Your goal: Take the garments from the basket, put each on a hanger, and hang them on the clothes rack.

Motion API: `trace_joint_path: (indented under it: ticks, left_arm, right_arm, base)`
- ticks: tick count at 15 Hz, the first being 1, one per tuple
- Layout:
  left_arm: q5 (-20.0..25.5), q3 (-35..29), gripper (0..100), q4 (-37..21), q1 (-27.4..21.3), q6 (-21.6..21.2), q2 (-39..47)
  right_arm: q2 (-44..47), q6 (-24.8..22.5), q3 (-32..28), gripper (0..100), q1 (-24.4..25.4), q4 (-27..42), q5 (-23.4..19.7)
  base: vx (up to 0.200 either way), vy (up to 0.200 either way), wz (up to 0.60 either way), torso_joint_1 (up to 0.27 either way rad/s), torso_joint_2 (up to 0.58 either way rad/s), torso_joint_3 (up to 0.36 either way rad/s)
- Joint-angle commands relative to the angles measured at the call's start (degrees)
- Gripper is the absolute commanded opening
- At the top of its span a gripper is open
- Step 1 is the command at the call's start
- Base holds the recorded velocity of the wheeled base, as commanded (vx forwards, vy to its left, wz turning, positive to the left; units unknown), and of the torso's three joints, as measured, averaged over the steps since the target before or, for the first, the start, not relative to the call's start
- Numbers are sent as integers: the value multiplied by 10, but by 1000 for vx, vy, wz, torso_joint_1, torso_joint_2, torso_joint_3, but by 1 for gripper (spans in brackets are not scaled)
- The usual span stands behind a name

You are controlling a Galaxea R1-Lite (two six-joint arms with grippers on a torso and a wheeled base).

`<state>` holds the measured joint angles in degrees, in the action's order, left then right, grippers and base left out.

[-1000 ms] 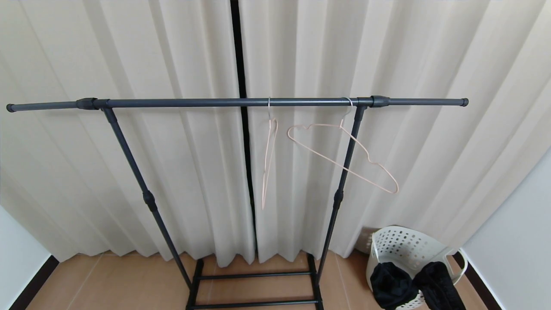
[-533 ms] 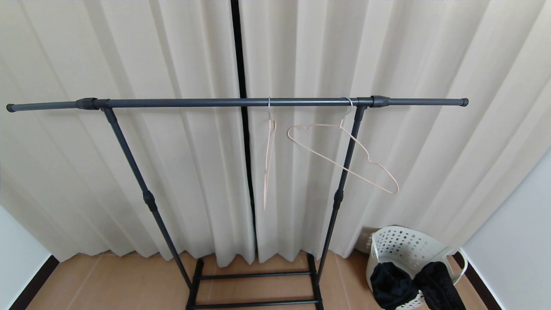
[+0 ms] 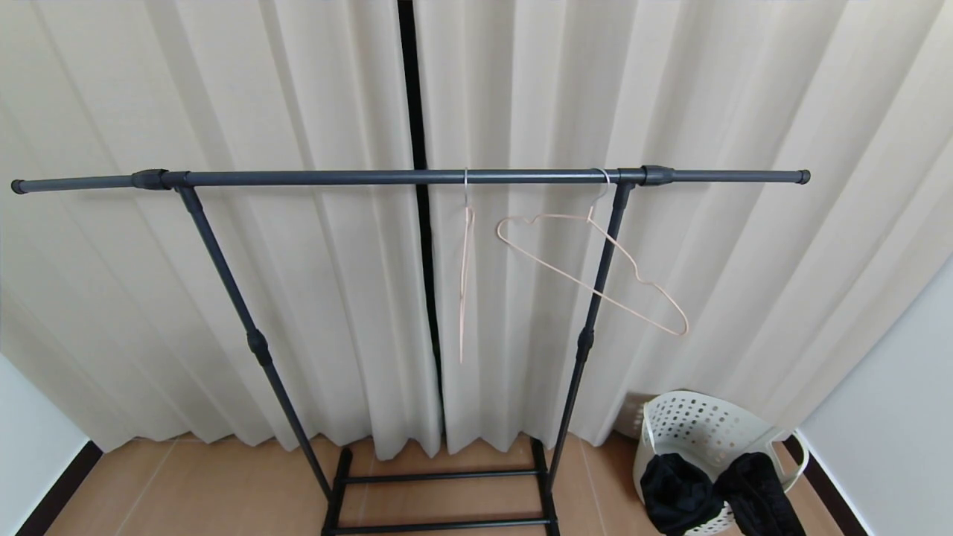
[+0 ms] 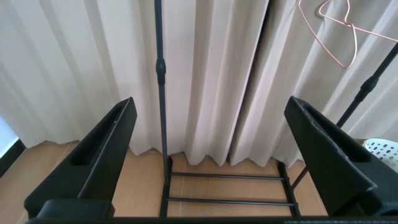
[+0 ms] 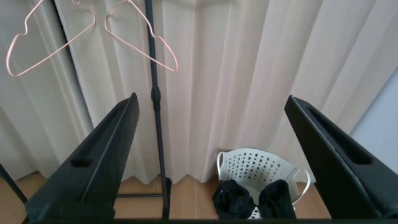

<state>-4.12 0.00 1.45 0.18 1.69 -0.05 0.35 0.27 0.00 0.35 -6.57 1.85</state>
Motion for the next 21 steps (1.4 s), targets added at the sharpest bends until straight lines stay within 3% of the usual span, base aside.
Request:
trace_joint_path:
  ticks: [1, 6, 21]
  left_arm:
    - [0, 0, 100, 0, 0, 0, 0]
    - [0, 0, 100, 0, 0, 0, 0]
    - [2, 0, 100, 0, 0, 0, 0]
  right_arm:
    - [0, 0, 0, 100, 0, 0, 0]
    - [0, -1, 0, 100, 1, 0, -2]
    - [0, 0, 0, 100, 0, 0, -2]
  base:
    - [0, 0, 0, 0, 0, 0]
    - [0, 0, 0, 0, 0, 0]
    - [0, 0, 0, -140, 324, 180]
